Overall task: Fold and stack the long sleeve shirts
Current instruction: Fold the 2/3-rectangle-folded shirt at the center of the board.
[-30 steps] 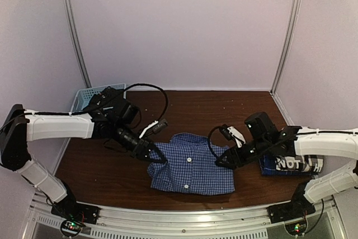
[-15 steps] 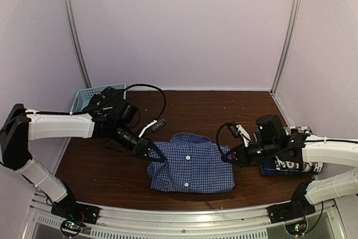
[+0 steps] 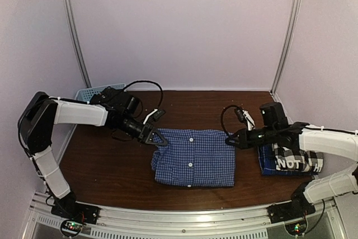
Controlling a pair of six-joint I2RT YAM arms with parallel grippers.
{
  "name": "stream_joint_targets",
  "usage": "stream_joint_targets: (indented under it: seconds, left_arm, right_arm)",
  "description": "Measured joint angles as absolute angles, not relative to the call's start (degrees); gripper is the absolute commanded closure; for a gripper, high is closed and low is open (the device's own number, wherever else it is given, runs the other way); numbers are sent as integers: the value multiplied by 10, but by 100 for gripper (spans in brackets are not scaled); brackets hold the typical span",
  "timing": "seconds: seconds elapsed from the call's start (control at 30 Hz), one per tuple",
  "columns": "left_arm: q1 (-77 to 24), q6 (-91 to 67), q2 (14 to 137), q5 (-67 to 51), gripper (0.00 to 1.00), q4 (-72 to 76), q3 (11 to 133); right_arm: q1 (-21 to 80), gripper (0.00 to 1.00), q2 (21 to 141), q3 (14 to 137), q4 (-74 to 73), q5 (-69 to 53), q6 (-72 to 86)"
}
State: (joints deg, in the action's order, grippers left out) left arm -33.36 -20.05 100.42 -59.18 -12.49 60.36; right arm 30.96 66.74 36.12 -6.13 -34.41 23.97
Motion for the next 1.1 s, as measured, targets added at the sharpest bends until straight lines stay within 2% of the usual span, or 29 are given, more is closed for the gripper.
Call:
stream_joint_targets:
  seconds: [0.33,0.47,0.53,0.6,0.67,0.9,1.0,1.1]
  left_arm:
    - [-303,-212,1158,-591,91,-126,740]
    - [-295,-216,1202,-573,81,-137,757]
    - [-292,-220,1213,-557,72,-142,758]
    - [-289,-225,1216,-538,67,-147,758]
    - [-286,-226,1216,-522,64,-149,758]
    - [-282,-226,1216,-451,60,-159,759]
    - [-282,-226,1211,-420,59,-163,759]
    - [-282,-224,1198,-368,59,-171,757]
  right_arm:
    - [247,99,854,433,-38,-360,213]
    - [241,90,927,449,-22,-360,204]
    - [240,85,957,455,-17,-358,200]
    - [240,79,980,460,-9,-353,194]
    - [240,75,992,464,-3,-344,193]
    - [240,73,982,465,6,-287,183]
    - [240,65,955,458,3,-250,179]
    - [240,48,912,437,-4,-220,175]
